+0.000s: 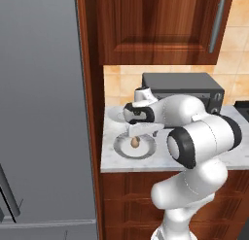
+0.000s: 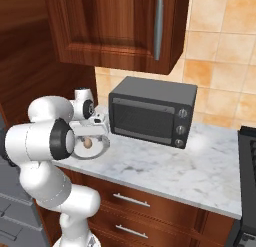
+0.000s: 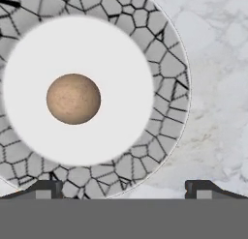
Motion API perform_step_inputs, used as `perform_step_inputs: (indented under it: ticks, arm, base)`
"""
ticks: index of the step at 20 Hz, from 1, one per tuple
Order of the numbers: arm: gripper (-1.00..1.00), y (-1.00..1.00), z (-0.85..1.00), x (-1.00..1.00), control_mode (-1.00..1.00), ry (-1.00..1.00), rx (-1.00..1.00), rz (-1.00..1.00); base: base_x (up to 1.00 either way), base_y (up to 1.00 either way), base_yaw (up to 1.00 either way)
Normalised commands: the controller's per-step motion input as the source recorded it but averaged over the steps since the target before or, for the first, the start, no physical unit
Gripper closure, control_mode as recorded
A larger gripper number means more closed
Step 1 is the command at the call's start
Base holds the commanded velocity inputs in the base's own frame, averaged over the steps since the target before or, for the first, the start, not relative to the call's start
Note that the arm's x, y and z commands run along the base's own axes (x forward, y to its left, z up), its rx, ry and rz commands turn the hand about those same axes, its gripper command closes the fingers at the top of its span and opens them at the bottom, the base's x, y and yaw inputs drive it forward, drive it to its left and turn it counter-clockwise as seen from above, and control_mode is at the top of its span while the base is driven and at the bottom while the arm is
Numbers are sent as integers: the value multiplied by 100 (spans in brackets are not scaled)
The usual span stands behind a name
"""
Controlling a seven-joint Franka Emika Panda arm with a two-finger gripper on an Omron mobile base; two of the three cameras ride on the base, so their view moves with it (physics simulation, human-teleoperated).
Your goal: Pick the egg from the counter and place it in the microwave.
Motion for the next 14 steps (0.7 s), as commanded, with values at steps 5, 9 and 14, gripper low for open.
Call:
perform_step_inputs:
  ticks: [5, 9, 14]
  arm:
    - [-100, 6, -7, 6, -100, 2, 0, 0]
    - [-100, 0, -20, -5, -100, 0, 0, -1]
    - [-100, 2, -45, 1, -100, 0, 1, -5]
  base:
    - [0, 0, 0]
    - [0, 0, 0]
    - [0, 0, 0]
